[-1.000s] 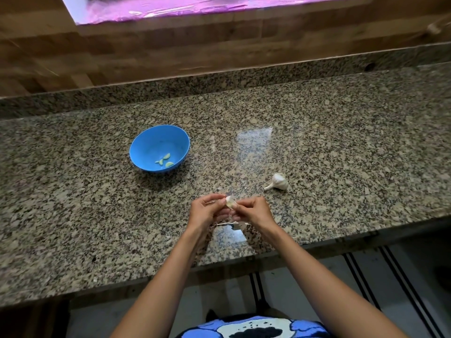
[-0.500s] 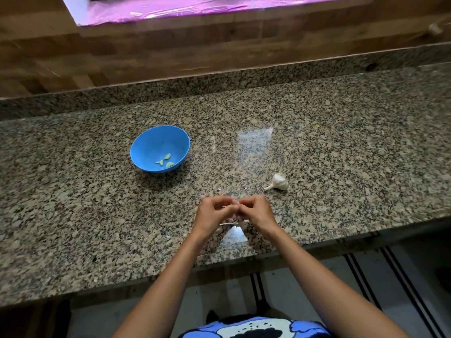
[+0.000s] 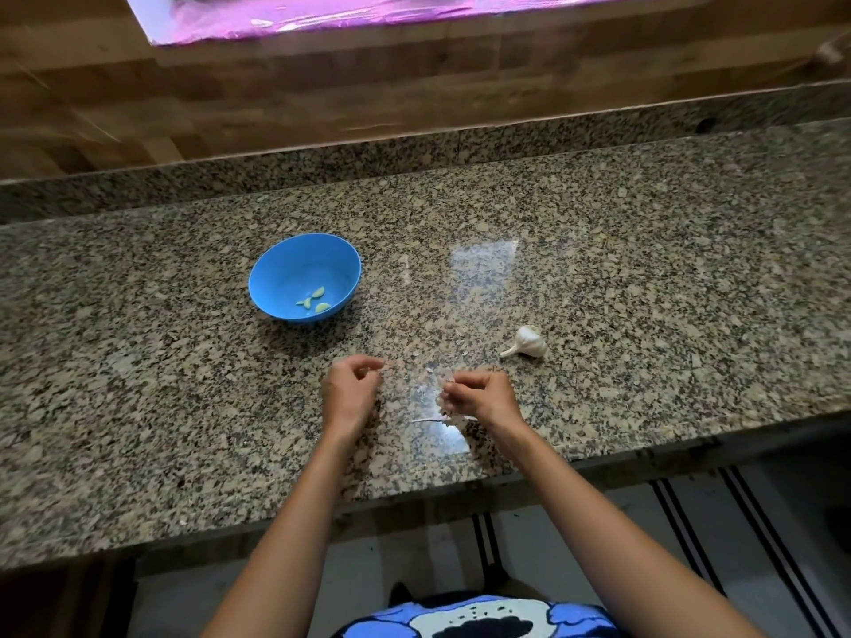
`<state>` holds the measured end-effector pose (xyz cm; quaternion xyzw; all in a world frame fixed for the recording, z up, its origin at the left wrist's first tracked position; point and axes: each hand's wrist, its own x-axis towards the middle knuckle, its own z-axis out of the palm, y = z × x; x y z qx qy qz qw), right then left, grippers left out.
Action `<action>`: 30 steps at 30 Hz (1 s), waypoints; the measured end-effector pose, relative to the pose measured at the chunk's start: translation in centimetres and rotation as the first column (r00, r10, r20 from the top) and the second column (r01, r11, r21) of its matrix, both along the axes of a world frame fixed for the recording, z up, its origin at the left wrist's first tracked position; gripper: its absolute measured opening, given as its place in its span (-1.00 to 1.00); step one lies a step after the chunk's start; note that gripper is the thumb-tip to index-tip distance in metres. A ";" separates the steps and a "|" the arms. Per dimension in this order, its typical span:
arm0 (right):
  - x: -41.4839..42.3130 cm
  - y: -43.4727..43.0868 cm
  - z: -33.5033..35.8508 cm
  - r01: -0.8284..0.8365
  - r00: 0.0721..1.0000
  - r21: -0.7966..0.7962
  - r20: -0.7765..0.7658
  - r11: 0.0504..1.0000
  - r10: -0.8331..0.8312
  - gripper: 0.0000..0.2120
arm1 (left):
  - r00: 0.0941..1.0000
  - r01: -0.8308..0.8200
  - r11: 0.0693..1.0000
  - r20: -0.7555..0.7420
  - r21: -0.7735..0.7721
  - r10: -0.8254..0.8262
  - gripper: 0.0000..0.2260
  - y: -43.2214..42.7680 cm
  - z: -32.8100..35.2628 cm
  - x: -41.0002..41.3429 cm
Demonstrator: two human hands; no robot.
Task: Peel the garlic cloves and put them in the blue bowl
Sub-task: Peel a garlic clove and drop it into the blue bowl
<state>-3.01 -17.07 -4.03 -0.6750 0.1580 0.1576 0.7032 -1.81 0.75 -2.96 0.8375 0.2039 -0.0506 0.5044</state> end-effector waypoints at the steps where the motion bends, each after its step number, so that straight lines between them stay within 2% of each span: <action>1: 0.0 0.0 0.0 0.007 1.000 0.013 -0.008 1.000 -0.006 -0.94 | 1.000 -0.011 1.000 -0.010 0.019 0.011 -0.82 0.7 0.0 0.2; 3: 0.0 0.2 0.1 0.016 1.000 0.017 -0.008 1.000 -0.016 -0.91 | 0.997 -0.024 0.987 -0.076 -0.156 0.012 -0.85 1.3 0.3 0.3; 4: 0.0 0.3 0.1 0.019 1.000 0.013 -0.004 1.000 -0.019 -0.90 | 0.994 0.019 0.971 -0.097 -0.239 -0.043 -0.85 1.0 0.8 0.0; 5: 0.0 0.3 0.0 0.015 1.000 -0.002 0.003 1.000 -0.015 -0.91 | 0.987 0.108 0.963 -0.089 -0.245 -0.133 -0.84 0.3 1.0 -0.3; 8: 0.0 0.5 -0.2 -0.058 0.997 -0.093 0.043 0.994 0.063 -0.95 | 0.946 0.320 0.938 0.000 -0.133 -0.323 -0.88 -2.1 1.2 -1.1; 11: -0.2 0.5 -0.3 -0.133 0.984 -0.229 0.082 0.964 0.155 -0.96 | 0.933 0.360 0.933 0.008 -0.001 -0.360 -0.92 -3.1 0.7 -0.8; 13: -0.1 0.3 -0.1 -0.142 0.982 -0.236 0.085 0.961 0.166 -0.92 | 0.934 0.358 0.934 -0.002 0.009 -0.358 -0.90 -3.1 0.6 -0.6; 15: -0.1 0.2 0.3 -0.085 0.996 -0.063 0.003 0.994 0.086 -0.91 | 0.937 0.350 0.935 0.024 -0.063 -0.349 -0.90 -3.2 0.6 -0.5; 17: 0.1 0.1 0.9 0.026 0.987 0.150 -0.163 0.988 -0.002 -0.90 | 0.956 0.291 0.935 0.038 -0.201 -0.289 -0.92 -3.2 0.6 -0.5; 20: 0.1 -0.2 1.4 0.208 0.932 0.403 -0.358 0.891 -0.056 -0.88 | 0.983 0.156 0.900 -0.028 -0.408 -0.183 -0.88 -3.4 0.6 -0.6; 21: 0.2 -0.2 1.3 0.238 0.922 0.439 -0.382 0.867 -0.060 -0.87 | 0.985 0.117 0.881 -0.061 -0.458 -0.162 -0.87 -3.6 0.5 -0.6; 22: 0.1 -0.1 1.2 0.223 0.932 0.408 -0.355 0.886 -0.071 -0.87 | 0.986 0.080 0.870 -0.087 -0.486 -0.139 -0.86 -3.8 0.4 -0.6; 23: 0.1 0.1 0.9 0.156 0.962 0.257 -0.260 0.954 -0.087 -0.89 | 0.988 0.052 0.878 -0.101 -0.475 -0.113 -0.86 -4.0 0.3 -0.7; 24: 0.1 0.2 0.6 0.059 0.994 -0.039 -0.091 0.997 -0.062 -0.91 | 0.991 0.037 0.904 -0.103 -0.427 -0.088 -0.86 -4.2 0.0 -0.7; 25: 0.1 0.4 0.4 0.003 0.997 -0.347 0.078 0.938 0.026 -0.89 | 0.994 0.023 0.927 -0.095 -0.374 -0.063 -0.86 -4.5 -0.2 -0.7; 26: 0.0 0.7 0.1 -0.003 0.975 -0.538 0.186 0.843 0.122 -0.84 | 0.996 -0.002 0.938 -0.089 -0.347 -0.031 -0.86 -4.7 -0.4 -0.8; 27: -0.1 0.9 0.1 -0.003 0.963 -0.596 0.215 0.803 0.163 -0.79 | 0.996 -0.032 0.937 -0.088 -0.349 0.001 -0.87 -4.8 -0.4 -0.7; 30: 0.0 0.8 -0.4 -0.001 0.979 -0.523 0.171 0.852 0.106 -0.70 | 0.992 -0.104 0.900 -0.115 -0.423 0.061 -0.89 -4.9 -0.2 -0.7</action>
